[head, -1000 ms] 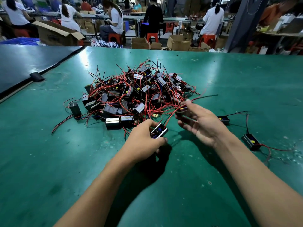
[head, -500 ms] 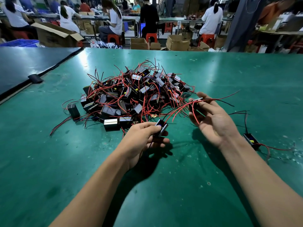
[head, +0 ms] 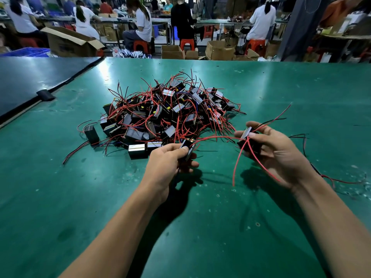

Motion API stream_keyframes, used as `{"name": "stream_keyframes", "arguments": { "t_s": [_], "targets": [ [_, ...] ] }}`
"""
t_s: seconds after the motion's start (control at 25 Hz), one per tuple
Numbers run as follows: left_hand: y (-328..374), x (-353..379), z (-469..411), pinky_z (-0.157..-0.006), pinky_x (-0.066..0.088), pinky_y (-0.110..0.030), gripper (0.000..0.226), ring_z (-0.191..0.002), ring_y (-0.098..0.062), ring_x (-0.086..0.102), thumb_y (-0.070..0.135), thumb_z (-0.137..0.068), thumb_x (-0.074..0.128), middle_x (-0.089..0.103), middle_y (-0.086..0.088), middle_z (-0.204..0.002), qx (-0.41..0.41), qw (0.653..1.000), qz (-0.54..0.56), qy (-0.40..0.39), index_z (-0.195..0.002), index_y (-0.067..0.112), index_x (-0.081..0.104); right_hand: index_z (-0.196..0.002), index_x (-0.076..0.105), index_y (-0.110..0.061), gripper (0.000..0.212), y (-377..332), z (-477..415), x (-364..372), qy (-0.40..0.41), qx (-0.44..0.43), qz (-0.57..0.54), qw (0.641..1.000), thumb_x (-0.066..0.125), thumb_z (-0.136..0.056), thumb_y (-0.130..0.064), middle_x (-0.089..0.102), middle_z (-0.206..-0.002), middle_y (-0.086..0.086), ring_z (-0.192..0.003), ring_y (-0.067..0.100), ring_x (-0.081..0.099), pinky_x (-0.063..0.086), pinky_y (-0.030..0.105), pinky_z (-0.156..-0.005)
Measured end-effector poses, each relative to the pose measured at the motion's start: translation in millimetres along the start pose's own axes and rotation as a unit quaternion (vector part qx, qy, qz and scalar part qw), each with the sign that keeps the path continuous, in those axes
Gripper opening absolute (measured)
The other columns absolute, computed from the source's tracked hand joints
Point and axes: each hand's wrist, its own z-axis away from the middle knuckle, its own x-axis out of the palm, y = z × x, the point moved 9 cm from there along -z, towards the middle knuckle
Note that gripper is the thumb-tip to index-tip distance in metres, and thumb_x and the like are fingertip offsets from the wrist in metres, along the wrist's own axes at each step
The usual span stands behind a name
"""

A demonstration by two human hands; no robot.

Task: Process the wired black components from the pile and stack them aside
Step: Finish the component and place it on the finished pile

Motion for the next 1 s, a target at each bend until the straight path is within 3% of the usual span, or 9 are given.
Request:
{"name": "stream_keyframes", "arguments": {
  "t_s": [0.24, 0.32, 0.4, 0.48, 0.6, 0.72, 0.8, 0.88, 1.0],
  "targets": [
    [3, 0, -3, -0.063, 0.060, -0.032, 0.008, -0.070, -0.025, 0.072, 0.005, -0.096, 0.055, 0.071, -0.013, -0.086, 0.009, 0.999, 0.043, -0.001, -0.098, 0.001, 0.062, -0.115, 0.053, -0.014, 0.032, -4, 7, -10, -0.023, 0.019, 0.046, 0.998, 0.060, -0.084, -0.010, 0.076, -0.103, 0.014, -0.069, 0.014, 0.069, 0.052, 0.019, -0.057],
    [1, 5, 0, -0.069, 0.060, -0.037, 0.006, -0.068, -0.025, 0.072, 0.007, -0.095, 0.059, 0.071, -0.010, -0.086, 0.012, 1.000, -0.013, -0.020, -0.096, 0.006, 0.065, -0.107, 0.057, -0.010, 0.031, 3, 11, -3, -0.074, 0.042, 0.146, 0.986, 0.068, -0.078, -0.011, 0.076, -0.105, 0.013, -0.069, 0.012, 0.068, 0.052, 0.019, -0.059],
    [1, 7, 2, -0.069, 0.060, -0.037, 0.005, -0.061, -0.020, 0.069, 0.015, -0.093, 0.064, 0.073, -0.006, -0.084, 0.042, 0.987, -0.155, -0.020, -0.094, 0.012, 0.068, -0.100, 0.066, -0.009, 0.020, 13, 14, -1, -0.105, 0.048, 0.310, 0.944, 0.073, -0.081, -0.009, 0.077, -0.097, 0.003, -0.062, 0.005, 0.063, 0.043, 0.017, -0.054],
    [6, 9, 5, -0.069, 0.054, -0.027, 0.010, -0.063, -0.015, 0.067, 0.026, -0.092, 0.064, 0.073, -0.001, -0.079, 0.096, 0.936, -0.337, -0.018, -0.100, 0.020, 0.068, -0.094, 0.074, -0.017, 0.008, 21, 16, 0, -0.125, 0.055, 0.421, 0.897, 0.075, -0.086, -0.014, 0.075, -0.080, -0.004, -0.056, 0.001, 0.058, 0.041, 0.015, -0.054],
    [12, 17, 10, -0.060, 0.041, -0.008, 0.014, -0.074, -0.004, 0.062, 0.033, -0.091, 0.062, 0.070, 0.009, -0.078, 0.134, 0.861, -0.489, -0.040, -0.094, 0.026, 0.073, -0.092, 0.076, -0.024, 0.008, 25, 19, 3, -0.163, 0.064, 0.474, 0.863, 0.073, -0.089, -0.016, 0.076, -0.082, -0.009, -0.071, -0.003, 0.065, 0.046, 0.007, -0.067],
    [12, 18, 11, -0.057, 0.041, -0.013, 0.018, -0.076, -0.005, 0.060, 0.025, -0.091, 0.059, 0.069, 0.006, -0.083, 0.124, 0.818, -0.557, -0.076, -0.098, 0.021, 0.075, -0.091, 0.077, -0.028, 0.011, 27, 22, -1, -0.188, 0.087, 0.493, 0.845, 0.074, -0.089, -0.018, 0.069, -0.076, -0.006, -0.070, 0.003, 0.059, 0.044, 0.012, -0.067],
    [17, 21, 13, -0.068, 0.039, -0.013, 0.025, -0.089, -0.013, 0.062, 0.016, -0.090, 0.056, 0.071, 0.001, -0.096, 0.149, 0.800, -0.575, -0.084, -0.110, 0.018, 0.073, -0.097, 0.077, -0.027, 0.013, 28, 23, -4, -0.192, 0.101, 0.486, 0.847, 0.074, -0.088, -0.017, 0.067, -0.079, -0.001, -0.073, 0.006, 0.058, 0.046, 0.015, -0.069],
    [24, 27, 18, -0.081, 0.038, -0.011, 0.029, -0.101, -0.012, 0.062, 0.014, -0.090, 0.057, 0.071, 0.002, -0.107, 0.199, 0.806, -0.552, -0.073, -0.117, 0.017, 0.070, -0.103, 0.076, -0.020, 0.016, 24, 22, -8, -0.175, 0.108, 0.436, 0.876, 0.071, -0.089, -0.012, 0.075, -0.089, 0.001, -0.077, 0.008, 0.065, 0.051, 0.016, -0.070],
    [30, 41, 30, -0.088, 0.042, -0.018, 0.023, -0.101, -0.011, 0.060, 0.023, -0.091, 0.063, 0.070, 0.003, -0.106, 0.287, 0.806, -0.513, -0.064, -0.112, 0.016, 0.070, -0.103, 0.076, -0.019, 0.021, -8, 19, -17, -0.109, 0.031, 0.396, 0.911, 0.070, -0.084, -0.022, 0.077, -0.099, 0.002, -0.078, 0.008, 0.066, 0.049, 0.017, -0.063]
  ]
}}
